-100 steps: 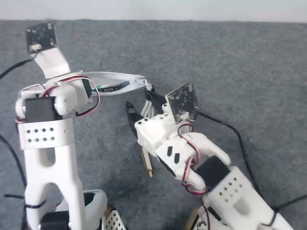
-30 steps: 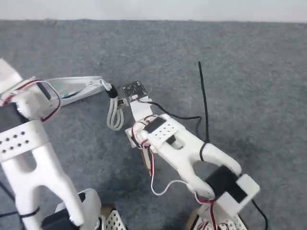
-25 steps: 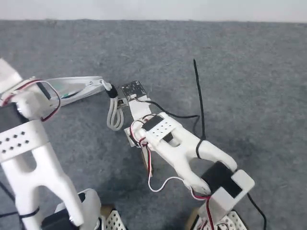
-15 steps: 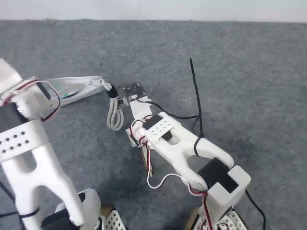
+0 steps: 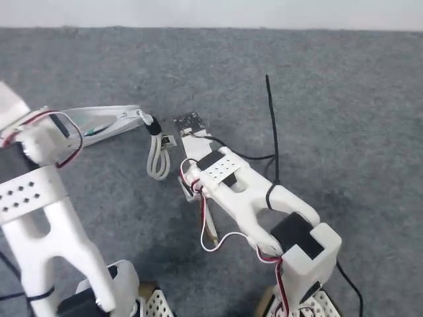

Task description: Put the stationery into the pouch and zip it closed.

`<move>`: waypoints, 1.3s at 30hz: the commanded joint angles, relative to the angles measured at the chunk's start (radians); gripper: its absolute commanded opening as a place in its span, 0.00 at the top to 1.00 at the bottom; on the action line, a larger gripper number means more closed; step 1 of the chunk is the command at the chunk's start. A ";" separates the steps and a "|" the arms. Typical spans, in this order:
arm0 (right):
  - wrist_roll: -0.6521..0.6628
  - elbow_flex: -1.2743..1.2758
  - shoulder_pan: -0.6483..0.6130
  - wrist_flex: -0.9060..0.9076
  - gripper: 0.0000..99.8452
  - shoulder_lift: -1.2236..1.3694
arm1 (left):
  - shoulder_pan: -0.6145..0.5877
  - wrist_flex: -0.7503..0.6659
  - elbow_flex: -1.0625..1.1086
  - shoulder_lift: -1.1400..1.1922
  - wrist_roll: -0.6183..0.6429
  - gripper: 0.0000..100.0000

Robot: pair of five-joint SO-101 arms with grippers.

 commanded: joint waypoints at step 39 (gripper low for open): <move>0.011 0.011 0.236 0.317 0.99 -0.941 | 0.404 -0.025 0.002 -0.114 -0.003 0.99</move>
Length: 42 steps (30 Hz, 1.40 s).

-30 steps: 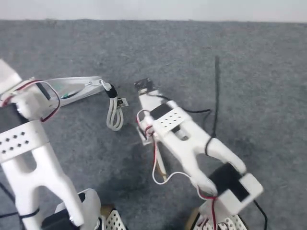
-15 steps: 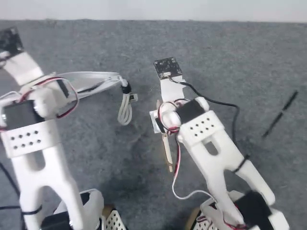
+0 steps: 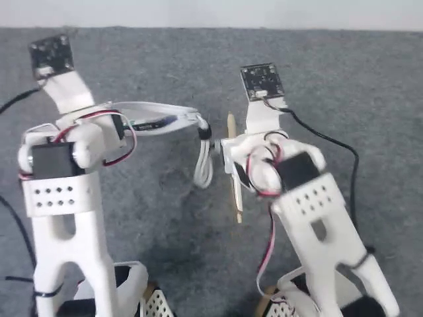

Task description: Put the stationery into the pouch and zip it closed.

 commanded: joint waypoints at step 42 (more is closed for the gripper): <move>0.009 0.522 -0.170 -1.580 0.99 -0.328 | 0.052 -0.041 -0.018 0.002 -0.003 0.99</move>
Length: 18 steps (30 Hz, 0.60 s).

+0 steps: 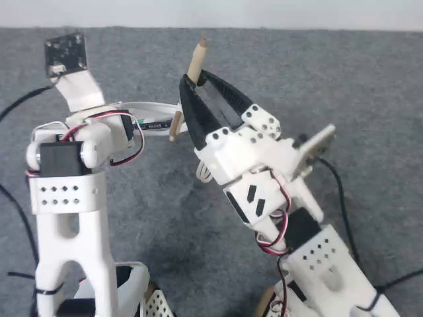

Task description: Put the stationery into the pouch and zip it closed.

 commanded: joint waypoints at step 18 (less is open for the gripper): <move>0.040 0.074 0.008 -0.737 0.99 0.608 | -0.002 -0.037 -0.018 0.000 -0.003 0.99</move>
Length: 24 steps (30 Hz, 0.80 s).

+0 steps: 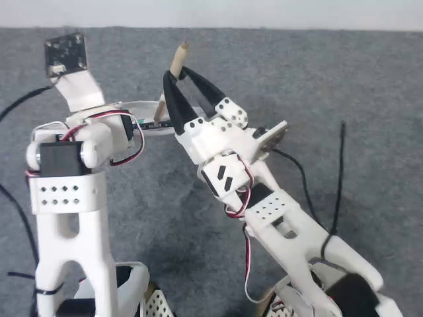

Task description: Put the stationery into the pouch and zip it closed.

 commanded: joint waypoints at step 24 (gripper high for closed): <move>0.147 0.198 -0.096 0.283 0.84 -0.271 | -0.003 -0.044 0.002 0.000 -0.005 0.99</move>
